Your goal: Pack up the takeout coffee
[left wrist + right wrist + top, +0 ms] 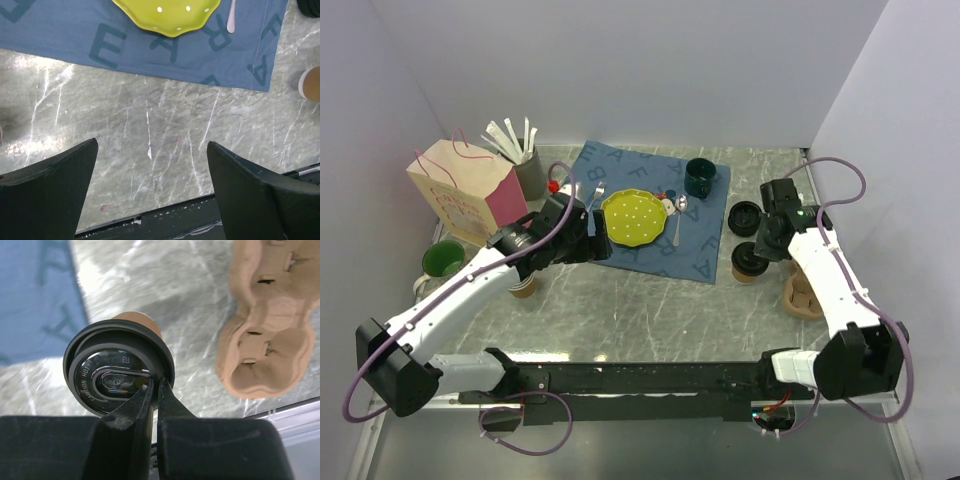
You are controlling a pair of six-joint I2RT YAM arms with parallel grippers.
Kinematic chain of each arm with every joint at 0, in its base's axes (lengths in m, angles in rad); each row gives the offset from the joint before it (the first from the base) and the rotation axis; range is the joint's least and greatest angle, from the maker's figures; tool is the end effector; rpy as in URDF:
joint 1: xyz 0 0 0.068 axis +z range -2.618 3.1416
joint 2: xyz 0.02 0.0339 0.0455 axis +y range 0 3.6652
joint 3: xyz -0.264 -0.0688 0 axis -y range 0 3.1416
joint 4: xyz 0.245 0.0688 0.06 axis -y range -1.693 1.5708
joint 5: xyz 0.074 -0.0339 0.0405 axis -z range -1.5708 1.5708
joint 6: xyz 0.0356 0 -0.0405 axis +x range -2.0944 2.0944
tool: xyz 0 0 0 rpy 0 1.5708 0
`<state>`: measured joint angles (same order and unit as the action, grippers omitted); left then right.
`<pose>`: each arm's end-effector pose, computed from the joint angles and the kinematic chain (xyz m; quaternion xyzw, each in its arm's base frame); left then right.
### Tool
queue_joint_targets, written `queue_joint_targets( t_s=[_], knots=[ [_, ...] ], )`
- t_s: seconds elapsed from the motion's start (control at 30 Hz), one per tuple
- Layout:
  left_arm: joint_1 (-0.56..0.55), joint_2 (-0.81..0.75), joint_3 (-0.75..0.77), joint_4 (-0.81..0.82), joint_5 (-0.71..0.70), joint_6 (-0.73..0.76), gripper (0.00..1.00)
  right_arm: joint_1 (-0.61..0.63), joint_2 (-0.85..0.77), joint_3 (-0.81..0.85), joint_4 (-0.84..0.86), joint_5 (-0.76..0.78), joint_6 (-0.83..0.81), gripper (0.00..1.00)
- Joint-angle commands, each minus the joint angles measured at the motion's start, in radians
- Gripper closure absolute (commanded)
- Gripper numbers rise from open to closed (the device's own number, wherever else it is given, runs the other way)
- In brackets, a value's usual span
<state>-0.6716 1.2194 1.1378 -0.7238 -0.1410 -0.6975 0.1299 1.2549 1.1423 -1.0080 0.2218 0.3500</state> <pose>0.2019 -0.1541 0.3224 -0.0383 0.9249 -0.1849 0.3299 0.2345 0.0227 0.2986 0.1310 0.9602 -0.0521 0.2411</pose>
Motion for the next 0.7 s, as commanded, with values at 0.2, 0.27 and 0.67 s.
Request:
queue_joint_targets(
  t_s=[0.2, 0.27, 0.67],
  knots=[
    [0.001, -0.06, 0.089, -0.094, -0.077, -0.033, 0.04, -0.125, 0.089, -0.085, 0.183, -0.068, -0.026, 0.92],
    [0.001, -0.061, 0.094, -0.097, -0.075, -0.037, 0.04, -0.156, 0.104, -0.102, 0.197, -0.09, -0.022, 0.91],
    [0.001, 0.009, 0.35, -0.299, -0.307, -0.103, 0.03, -0.165, -0.002, 0.028, 0.043, -0.104, -0.042, 0.51]
  ],
)
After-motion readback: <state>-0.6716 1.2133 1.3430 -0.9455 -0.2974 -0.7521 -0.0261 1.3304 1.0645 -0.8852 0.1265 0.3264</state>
